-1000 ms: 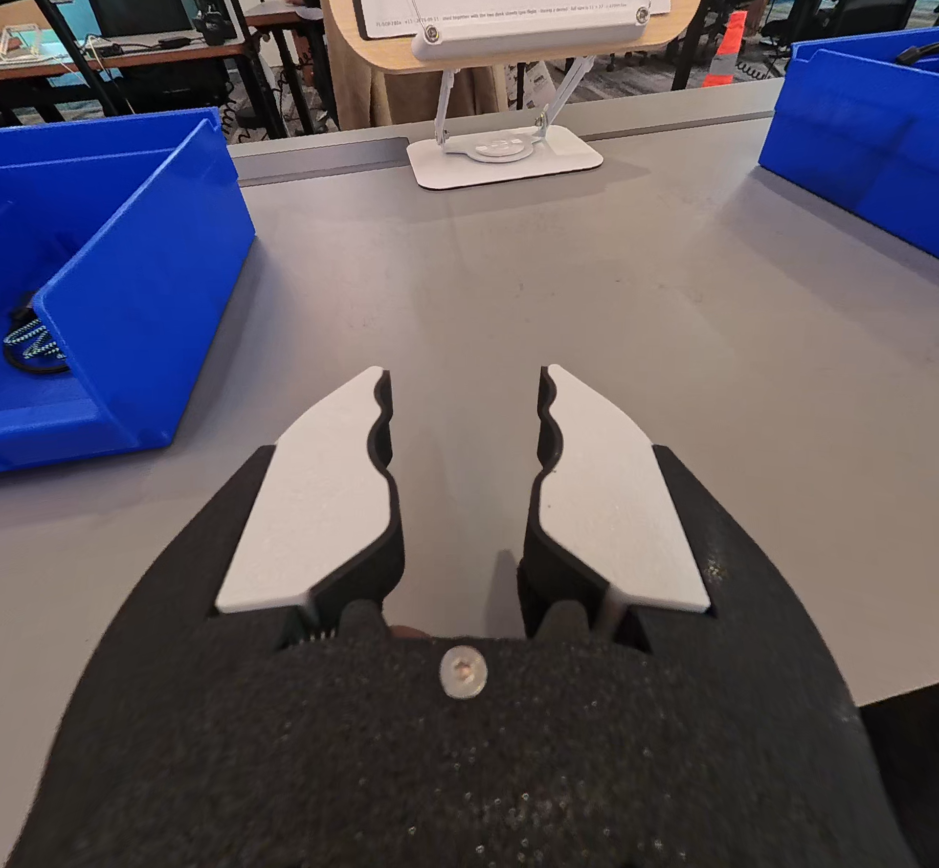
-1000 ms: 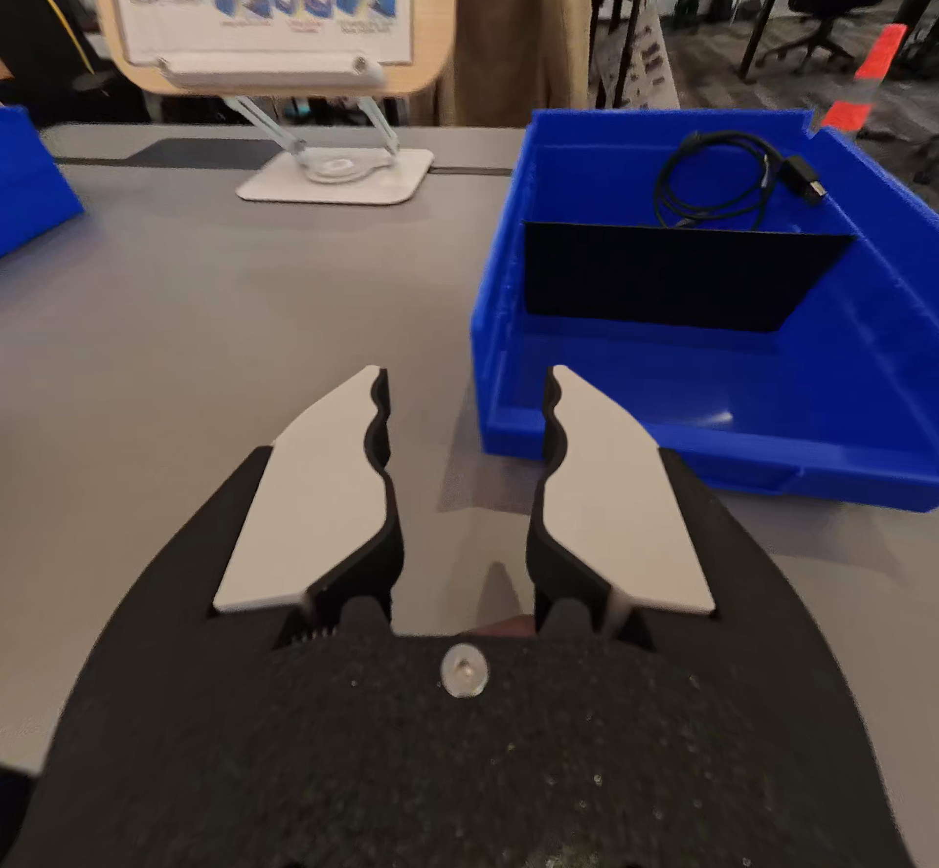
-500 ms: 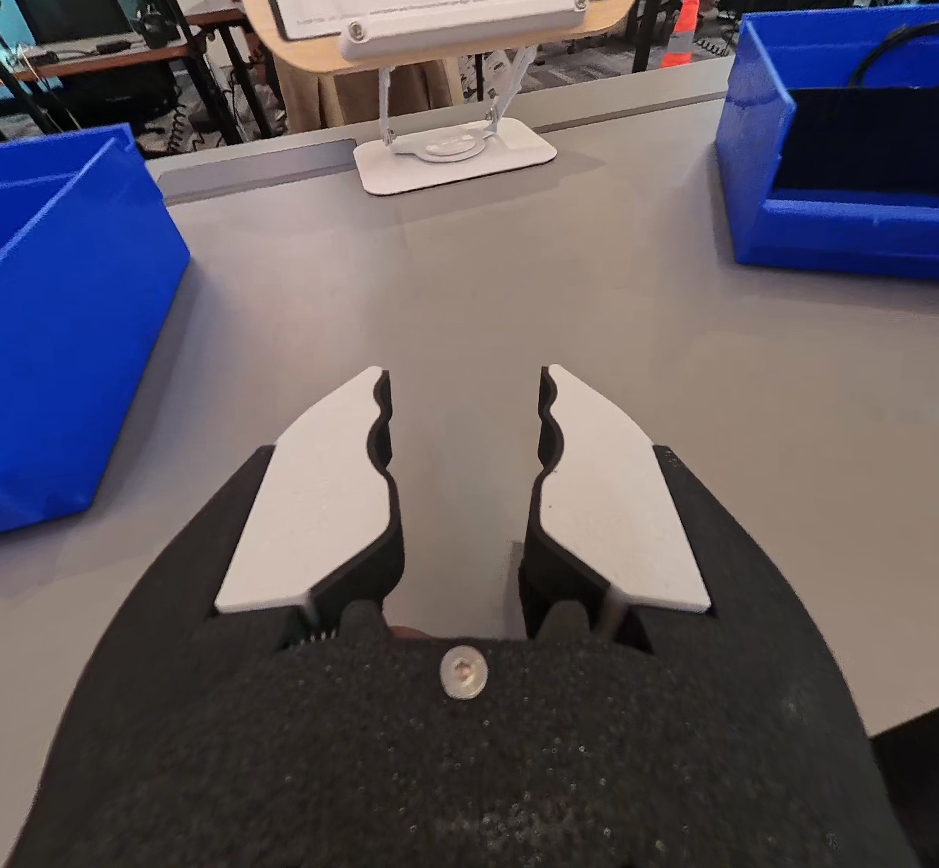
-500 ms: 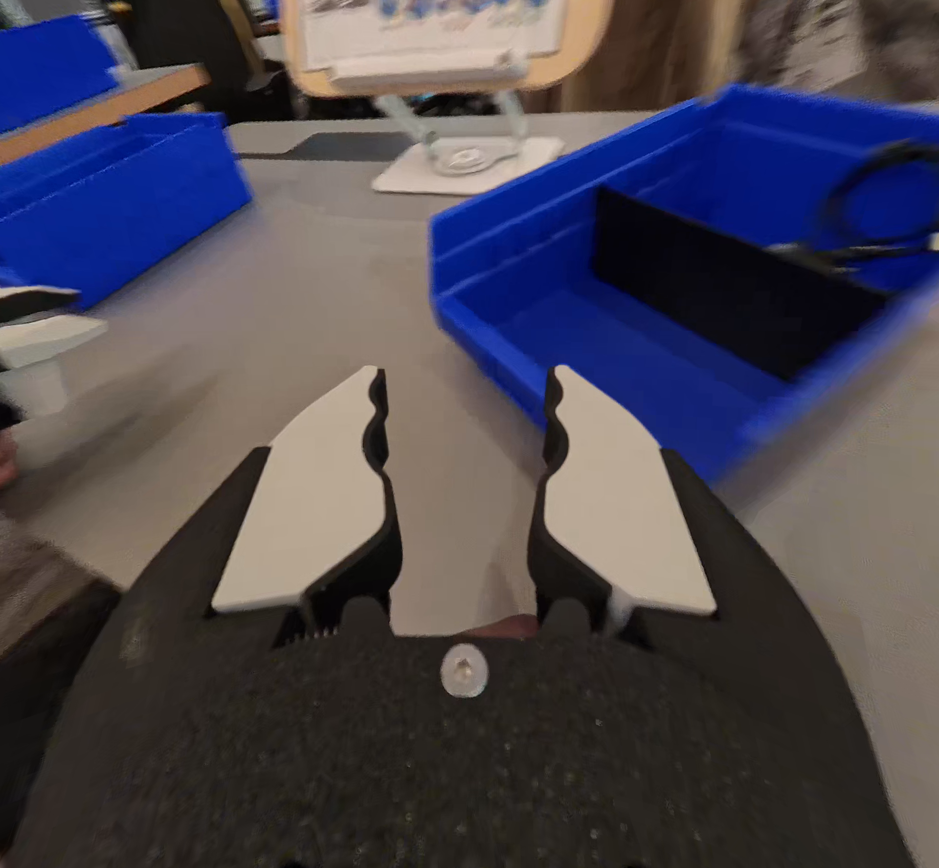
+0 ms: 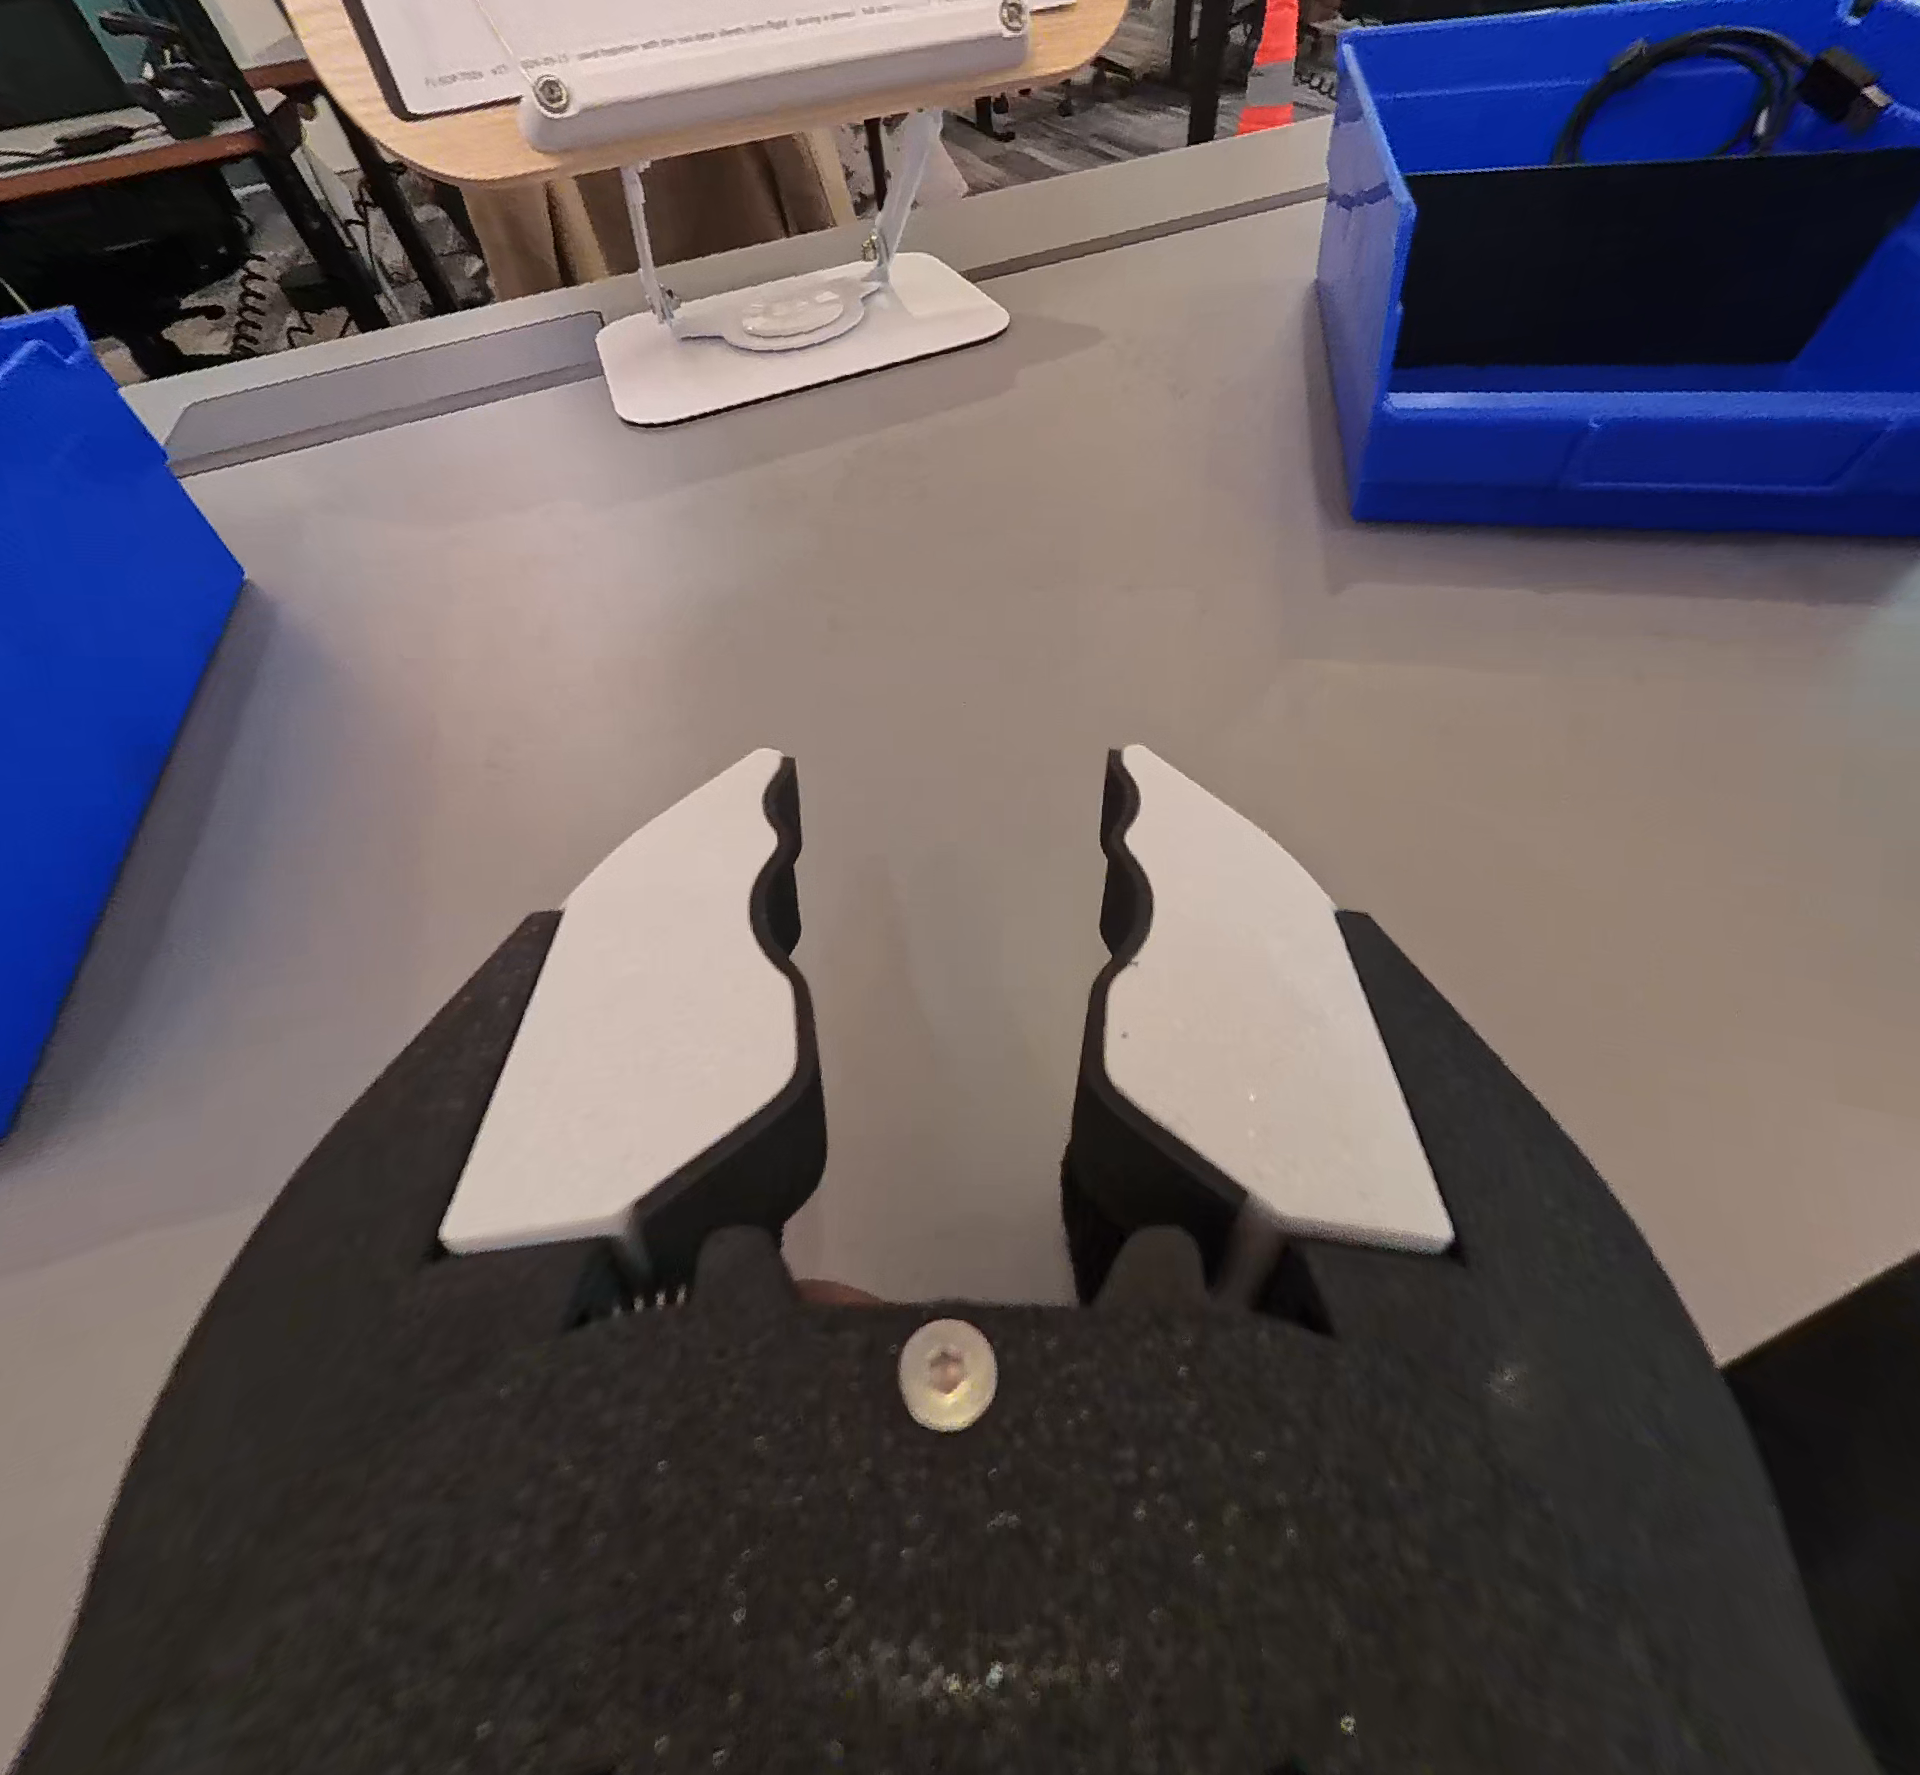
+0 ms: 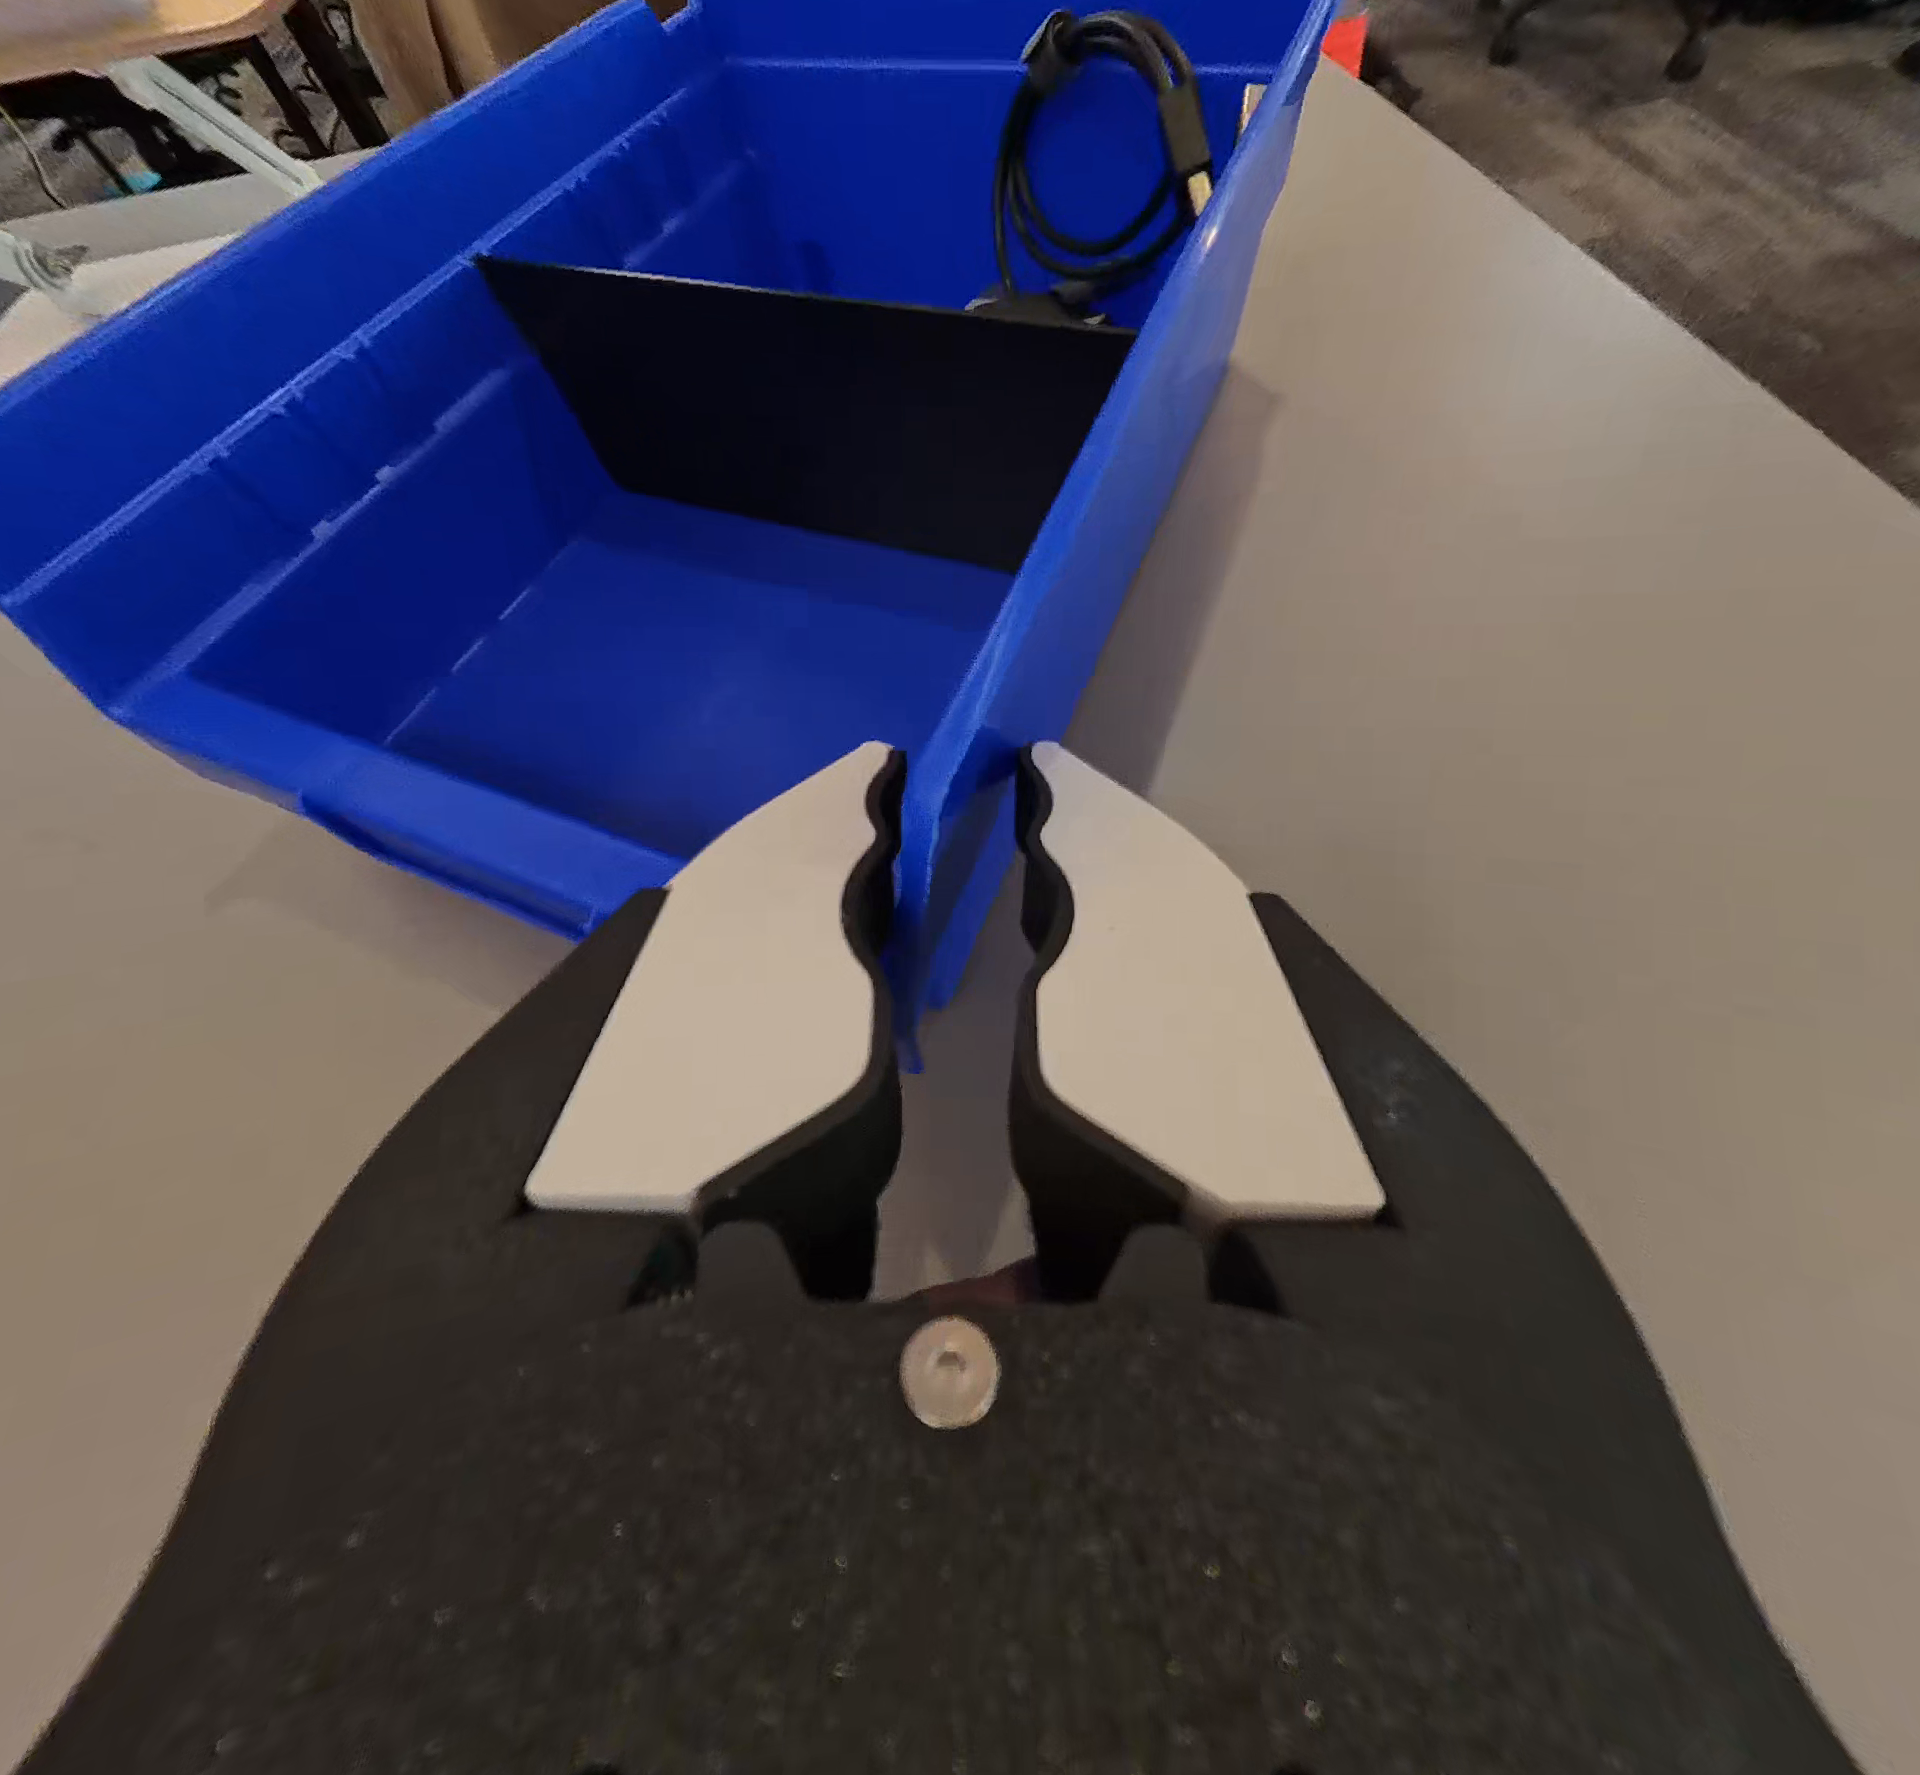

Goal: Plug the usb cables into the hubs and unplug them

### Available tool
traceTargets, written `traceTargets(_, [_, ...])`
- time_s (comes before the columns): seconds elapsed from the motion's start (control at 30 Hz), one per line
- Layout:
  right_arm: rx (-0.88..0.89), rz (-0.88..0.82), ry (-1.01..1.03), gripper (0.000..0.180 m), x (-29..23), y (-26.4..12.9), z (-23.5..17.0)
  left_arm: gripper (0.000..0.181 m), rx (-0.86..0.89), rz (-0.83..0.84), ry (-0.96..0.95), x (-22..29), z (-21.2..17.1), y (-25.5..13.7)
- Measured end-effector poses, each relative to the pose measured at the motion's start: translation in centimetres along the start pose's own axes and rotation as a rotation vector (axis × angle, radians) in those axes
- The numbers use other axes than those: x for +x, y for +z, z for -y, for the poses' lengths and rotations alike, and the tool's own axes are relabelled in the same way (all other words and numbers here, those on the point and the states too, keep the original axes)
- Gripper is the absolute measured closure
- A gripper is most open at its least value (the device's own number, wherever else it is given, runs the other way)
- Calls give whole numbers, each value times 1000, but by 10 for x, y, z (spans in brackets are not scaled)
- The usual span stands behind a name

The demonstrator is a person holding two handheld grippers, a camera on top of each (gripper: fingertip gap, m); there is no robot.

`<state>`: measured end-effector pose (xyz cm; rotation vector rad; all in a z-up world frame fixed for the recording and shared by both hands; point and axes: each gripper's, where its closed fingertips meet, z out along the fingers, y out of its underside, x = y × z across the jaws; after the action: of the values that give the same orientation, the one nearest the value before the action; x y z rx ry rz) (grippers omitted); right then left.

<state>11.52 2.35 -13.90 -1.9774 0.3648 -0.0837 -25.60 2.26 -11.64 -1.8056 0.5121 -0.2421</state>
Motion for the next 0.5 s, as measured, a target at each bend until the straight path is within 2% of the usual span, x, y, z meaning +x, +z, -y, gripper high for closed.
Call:
traceTargets(0.13, [-12,1,-47,161,-9,-12,-6,125,-10,-38,0,17,-3,-3])
traceTargets(0.37, [-12,106,-106,166,-49,-50,-28,125,17,-85,18,57,13,-1])
traceTargets(0.5, [-3,164,-136,172,-79,-62,-35,125,3,-17,23,63,18,13])
